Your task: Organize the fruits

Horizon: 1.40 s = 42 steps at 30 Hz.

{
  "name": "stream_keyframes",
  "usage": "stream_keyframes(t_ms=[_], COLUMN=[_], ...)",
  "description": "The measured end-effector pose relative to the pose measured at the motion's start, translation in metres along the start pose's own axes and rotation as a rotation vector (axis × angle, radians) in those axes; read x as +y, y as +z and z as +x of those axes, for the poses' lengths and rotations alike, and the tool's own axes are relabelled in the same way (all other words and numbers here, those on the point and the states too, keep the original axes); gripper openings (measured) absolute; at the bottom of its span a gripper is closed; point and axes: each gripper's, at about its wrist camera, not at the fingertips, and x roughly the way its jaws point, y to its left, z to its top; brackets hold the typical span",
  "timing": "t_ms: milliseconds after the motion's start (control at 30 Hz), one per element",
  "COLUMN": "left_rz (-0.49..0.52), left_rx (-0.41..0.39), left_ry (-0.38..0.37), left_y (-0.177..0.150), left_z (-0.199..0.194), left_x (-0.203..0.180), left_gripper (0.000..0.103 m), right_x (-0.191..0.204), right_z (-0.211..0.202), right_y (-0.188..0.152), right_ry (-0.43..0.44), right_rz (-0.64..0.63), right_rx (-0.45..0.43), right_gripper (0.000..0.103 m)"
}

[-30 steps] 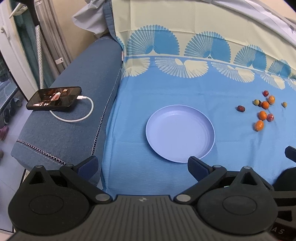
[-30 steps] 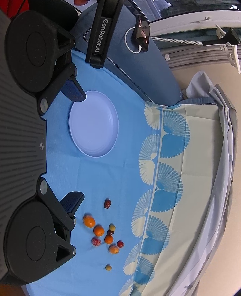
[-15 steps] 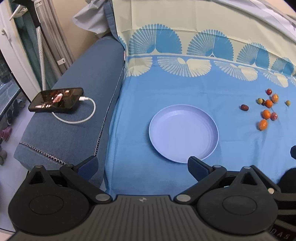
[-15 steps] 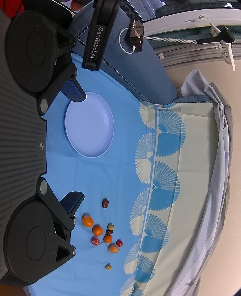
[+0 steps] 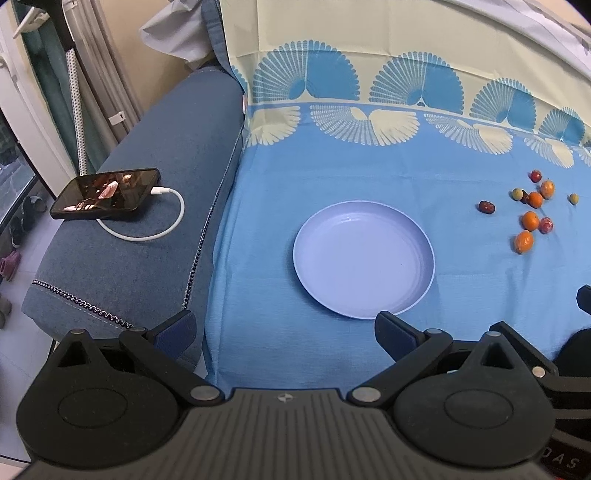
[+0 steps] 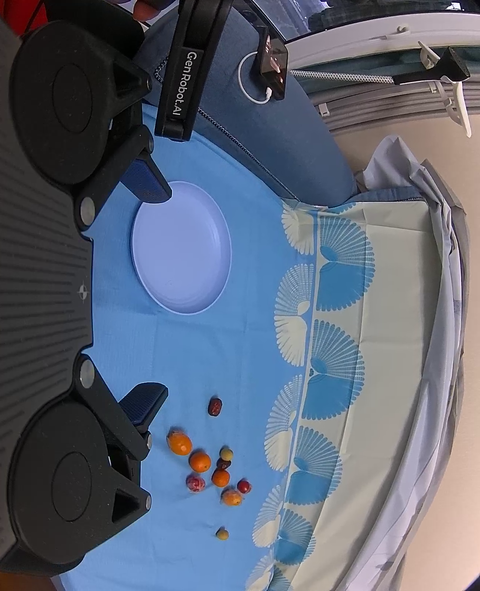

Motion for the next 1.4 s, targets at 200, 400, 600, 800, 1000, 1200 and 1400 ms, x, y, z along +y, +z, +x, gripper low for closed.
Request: stream_keyframes(t_ms=[200, 400, 600, 800, 1000, 1200, 1400], left_rz=[-0.006, -0.007, 0.000, -0.005, 0.016, 0.084, 0.167], left_rx=[0.001, 0.004, 0.015, 0.060, 0.092, 0.099, 0.091], left_ry=[-0.001, 0.001, 0.006, -0.053, -0.035, -0.050, -0.159], left_y=[-0.002, -0.003, -0.003, -0.002, 0.005, 0.029, 0.071], left_z=[-0.002, -0.003, 0.001, 0.014, 0.030, 0.051, 0.082], left_x=[0.002, 0.002, 0.001, -0.002, -0.019, -0.062, -0.132], left_gripper=[0.103, 0.103, 0.103, 0.103, 0.103, 0.103, 0.103], right_x=[0.000, 0.000, -0.004, -0.011, -0.041, -0.120, -0.193], right_z=[-0.002, -0.004, 0.000, 0.011, 0.024, 0.054, 0.096], right_y=[-0.001, -0.003, -0.002, -0.003, -0.008, -0.024, -0.014], right_ry=[-0.002, 0.003, 0.008, 0.027, -0.078, -0.314, -0.479], right_rz=[-0.001, -0.007, 0.002, 0.028, 0.128, 0.347, 0.386], right_rx=[-0.005, -0.009, -0.004, 0.027, -0.019, 0.015, -0.025], right_gripper=[0.103, 0.103, 0.103, 0.103, 0.103, 0.103, 0.103])
